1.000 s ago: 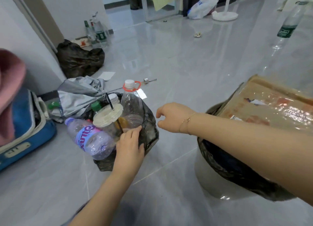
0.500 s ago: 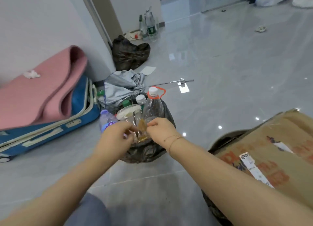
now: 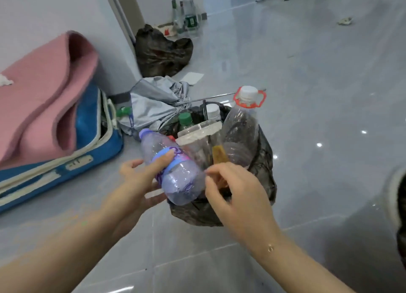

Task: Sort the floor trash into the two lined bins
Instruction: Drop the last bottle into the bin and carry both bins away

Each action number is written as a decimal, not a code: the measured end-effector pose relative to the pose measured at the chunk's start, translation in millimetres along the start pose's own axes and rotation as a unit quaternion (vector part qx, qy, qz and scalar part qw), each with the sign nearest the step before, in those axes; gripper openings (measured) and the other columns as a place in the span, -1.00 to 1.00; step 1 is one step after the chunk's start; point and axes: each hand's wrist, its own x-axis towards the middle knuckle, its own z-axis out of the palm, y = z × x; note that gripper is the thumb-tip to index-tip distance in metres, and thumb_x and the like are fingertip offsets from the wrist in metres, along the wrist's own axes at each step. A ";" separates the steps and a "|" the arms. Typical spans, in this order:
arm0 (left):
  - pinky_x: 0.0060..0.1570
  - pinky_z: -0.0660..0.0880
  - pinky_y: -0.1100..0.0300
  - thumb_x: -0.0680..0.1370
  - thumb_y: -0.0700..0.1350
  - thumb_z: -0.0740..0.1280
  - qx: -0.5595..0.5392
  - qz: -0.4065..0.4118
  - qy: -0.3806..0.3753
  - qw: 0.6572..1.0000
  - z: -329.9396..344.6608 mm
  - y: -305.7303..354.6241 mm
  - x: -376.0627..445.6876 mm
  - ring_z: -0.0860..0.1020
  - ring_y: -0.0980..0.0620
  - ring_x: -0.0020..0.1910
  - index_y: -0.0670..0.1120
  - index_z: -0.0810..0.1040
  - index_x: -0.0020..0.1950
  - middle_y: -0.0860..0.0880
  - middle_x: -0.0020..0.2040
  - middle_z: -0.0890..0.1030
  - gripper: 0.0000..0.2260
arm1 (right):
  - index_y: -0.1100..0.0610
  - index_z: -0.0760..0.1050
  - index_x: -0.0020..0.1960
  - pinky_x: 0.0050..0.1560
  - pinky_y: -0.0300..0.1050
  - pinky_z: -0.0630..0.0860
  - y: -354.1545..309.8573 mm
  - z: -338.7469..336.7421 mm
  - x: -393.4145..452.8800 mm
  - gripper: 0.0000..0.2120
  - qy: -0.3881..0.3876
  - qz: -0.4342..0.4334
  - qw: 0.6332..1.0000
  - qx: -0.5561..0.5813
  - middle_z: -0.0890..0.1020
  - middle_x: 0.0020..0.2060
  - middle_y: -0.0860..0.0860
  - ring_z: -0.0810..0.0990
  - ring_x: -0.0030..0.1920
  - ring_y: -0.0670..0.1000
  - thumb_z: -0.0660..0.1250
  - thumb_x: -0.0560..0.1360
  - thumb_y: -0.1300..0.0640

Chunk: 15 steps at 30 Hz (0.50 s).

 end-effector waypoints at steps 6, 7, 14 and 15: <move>0.11 0.52 0.09 0.28 0.29 0.41 -0.056 0.128 0.005 0.990 9.4 -24.4 29.5 0.60 0.12 0.12 -0.02 0.35 0.37 0.02 0.20 0.58 -0.25 | 0.15 0.59 0.17 0.29 -0.05 0.29 31.2 24.6 -30.0 -0.68 0.028 -0.088 0.981 -0.170 0.57 0.03 0.02 0.48 0.09 0.03 0.41 0.46 0.05; 0.04 0.53 0.16 0.33 0.26 0.41 -0.053 0.122 -0.007 0.991 10.9 -24.2 32.7 0.61 0.15 0.10 -0.02 0.37 0.35 0.04 0.19 0.59 -0.32 | 0.17 0.59 0.17 0.26 -0.07 0.29 30.5 28.8 -30.5 -0.69 0.030 -0.086 0.979 -0.180 0.58 0.01 0.04 0.48 0.07 0.04 0.40 0.47 0.08; -0.16 0.60 0.28 0.56 0.05 0.29 -0.077 0.058 -0.067 0.993 26.3 -1.4 40.2 0.66 0.10 0.02 0.00 0.44 0.28 0.01 0.15 0.64 -0.68 | 0.26 0.64 -0.01 -0.13 -0.09 0.31 25.9 34.6 -6.6 -0.87 0.024 -0.068 0.978 -0.196 0.58 -0.20 0.10 0.48 -0.17 0.07 0.35 0.48 0.27; -0.23 0.58 0.32 0.57 0.04 0.28 -0.076 0.049 -0.066 0.994 29.2 0.6 38.8 0.66 0.14 -0.04 -0.01 0.45 0.28 0.01 0.13 0.65 -0.69 | 0.25 0.64 -0.01 -0.14 -0.10 0.30 27.4 30.5 -5.2 -0.87 0.001 -0.063 0.980 -0.190 0.57 -0.20 0.09 0.48 -0.18 0.07 0.36 0.46 0.29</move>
